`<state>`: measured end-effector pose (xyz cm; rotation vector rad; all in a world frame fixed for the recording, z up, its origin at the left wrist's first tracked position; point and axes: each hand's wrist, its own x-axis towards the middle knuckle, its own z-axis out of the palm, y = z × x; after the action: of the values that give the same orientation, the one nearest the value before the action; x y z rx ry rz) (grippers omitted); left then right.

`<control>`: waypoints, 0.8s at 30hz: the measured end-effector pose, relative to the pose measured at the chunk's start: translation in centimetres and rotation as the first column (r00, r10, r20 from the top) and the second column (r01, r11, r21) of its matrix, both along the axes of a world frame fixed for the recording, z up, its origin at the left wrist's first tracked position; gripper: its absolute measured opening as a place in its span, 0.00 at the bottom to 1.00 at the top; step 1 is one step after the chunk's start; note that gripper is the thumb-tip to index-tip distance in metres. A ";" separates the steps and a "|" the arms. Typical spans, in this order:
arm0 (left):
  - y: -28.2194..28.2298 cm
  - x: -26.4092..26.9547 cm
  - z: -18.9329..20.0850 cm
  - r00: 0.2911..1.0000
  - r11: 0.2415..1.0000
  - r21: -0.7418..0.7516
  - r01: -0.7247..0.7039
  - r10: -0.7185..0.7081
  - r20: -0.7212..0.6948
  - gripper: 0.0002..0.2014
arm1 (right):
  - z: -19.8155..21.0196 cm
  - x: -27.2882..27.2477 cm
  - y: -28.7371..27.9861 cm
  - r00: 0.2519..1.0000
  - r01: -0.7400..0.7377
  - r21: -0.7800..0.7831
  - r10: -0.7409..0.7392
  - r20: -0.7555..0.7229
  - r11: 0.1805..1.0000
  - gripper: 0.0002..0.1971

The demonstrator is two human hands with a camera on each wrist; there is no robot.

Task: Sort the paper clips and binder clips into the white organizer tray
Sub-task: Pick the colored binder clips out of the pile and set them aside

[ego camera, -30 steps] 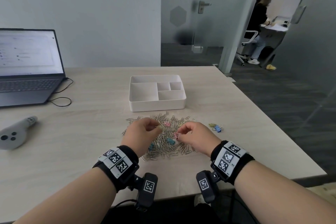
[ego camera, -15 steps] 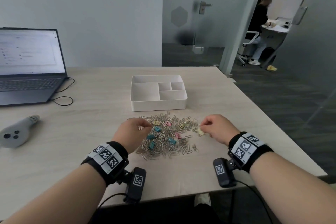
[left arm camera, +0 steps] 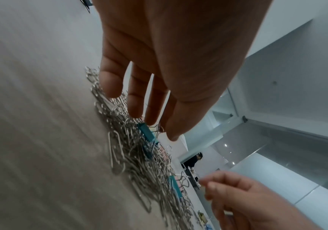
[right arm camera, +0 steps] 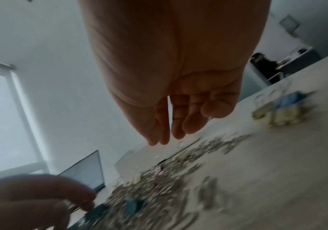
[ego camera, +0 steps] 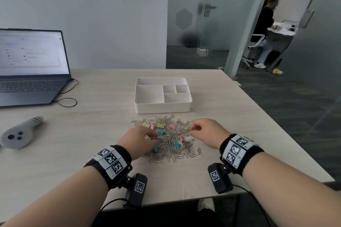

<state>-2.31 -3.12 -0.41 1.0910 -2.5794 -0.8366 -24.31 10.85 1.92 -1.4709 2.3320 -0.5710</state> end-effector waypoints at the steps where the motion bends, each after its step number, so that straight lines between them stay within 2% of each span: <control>1: 0.1 -0.2 0.0 1.000 1.000 -0.019 0.013 -0.013 0.015 0.11 | 0.0 0.9 -0.6 0.999 -0.036 0.004 0.036 -0.010 0.999 0.07; 6: 0.3 -0.7 0.0 0.998 0.995 -0.104 -0.009 0.016 0.065 0.12 | -0.6 3.1 -2.7 0.989 -0.102 0.075 0.109 -0.095 0.992 0.11; 10: 0.5 -0.5 0.1 0.999 0.999 -0.038 -0.025 0.026 0.040 0.07 | -0.7 3.1 -3.0 0.993 -0.093 0.077 0.098 -0.072 0.993 0.11; 14: 0.3 -0.2 -0.1 0.999 0.999 0.002 -0.040 0.040 -0.002 0.05 | -0.5 2.4 -2.3 0.999 -0.044 0.010 0.044 -0.027 0.999 0.08; 18: 0.0 0.0 -0.2 0.993 0.995 0.064 -0.071 0.076 -0.088 0.04 | -0.2 2.4 -1.6 0.997 -0.069 -0.031 0.070 0.018 0.997 0.07; 24: -0.1 0.4 0.2 0.954 0.972 0.201 -0.118 0.167 -0.249 0.03 | -0.2 3.0 -1.9 0.992 -0.118 0.029 0.119 -0.038 0.993 0.10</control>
<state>-1.95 -3.26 -0.22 1.1140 -2.2108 -1.1191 -21.27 8.96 1.72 -1.6099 2.2537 -0.4820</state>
